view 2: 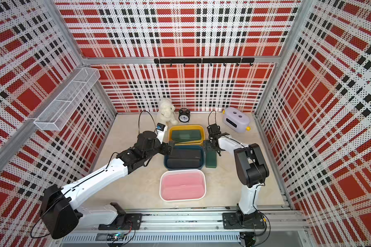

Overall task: Place the pencil cases by color into the storage box
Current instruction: Pick up the pencil case from the center of the board.

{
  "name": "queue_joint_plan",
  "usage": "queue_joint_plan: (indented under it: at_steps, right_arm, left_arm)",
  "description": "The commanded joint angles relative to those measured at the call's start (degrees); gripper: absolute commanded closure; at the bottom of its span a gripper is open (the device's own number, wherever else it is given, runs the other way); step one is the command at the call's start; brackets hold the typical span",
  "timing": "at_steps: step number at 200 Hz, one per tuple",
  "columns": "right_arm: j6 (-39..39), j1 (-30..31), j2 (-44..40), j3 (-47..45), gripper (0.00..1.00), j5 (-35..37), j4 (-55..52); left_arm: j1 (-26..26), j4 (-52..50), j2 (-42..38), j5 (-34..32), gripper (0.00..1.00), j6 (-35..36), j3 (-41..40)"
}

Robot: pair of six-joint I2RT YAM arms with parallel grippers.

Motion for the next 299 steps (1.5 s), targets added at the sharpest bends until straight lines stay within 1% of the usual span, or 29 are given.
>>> queue_joint_plan:
  at_steps: [1, 38, 76, 157, 196, 284, 299]
  right_arm:
    - [1.0, -0.3, 1.6, 0.8, 0.0, -0.7, 1.6]
    - [1.0, -0.3, 2.8, 0.6, 0.0, -0.7, 1.9]
    - [0.6, -0.6, 3.7, 0.2, 0.0, 1.0, 1.4]
    - [-0.2, -1.4, 1.3, -1.7, 0.0, 4.2, -0.1]
    - [0.7, -1.4, 0.5, -1.9, 0.0, 0.4, 0.8]
    - [2.6, -1.3, -1.4, -5.5, 0.0, 1.6, 0.8]
    - [2.6, -1.3, -1.3, -5.6, 0.03, 1.8, 0.8]
  left_arm:
    - [0.6, 1.3, -1.4, 0.9, 0.13, 0.1, -0.8]
    - [0.8, 1.3, -0.9, 1.4, 0.13, 0.0, -0.6]
    - [0.8, 1.6, -0.2, 2.3, 0.13, -0.3, -0.6]
    - [0.8, 2.2, 1.5, 3.5, 0.13, -0.4, 0.0]
    - [0.8, 2.3, 1.7, 3.9, 0.13, -0.4, 0.0]
    - [0.8, 2.2, 1.4, 4.3, 0.13, -0.2, -0.4]
    - [0.8, 2.2, 1.6, 4.5, 0.13, -0.2, -0.3]
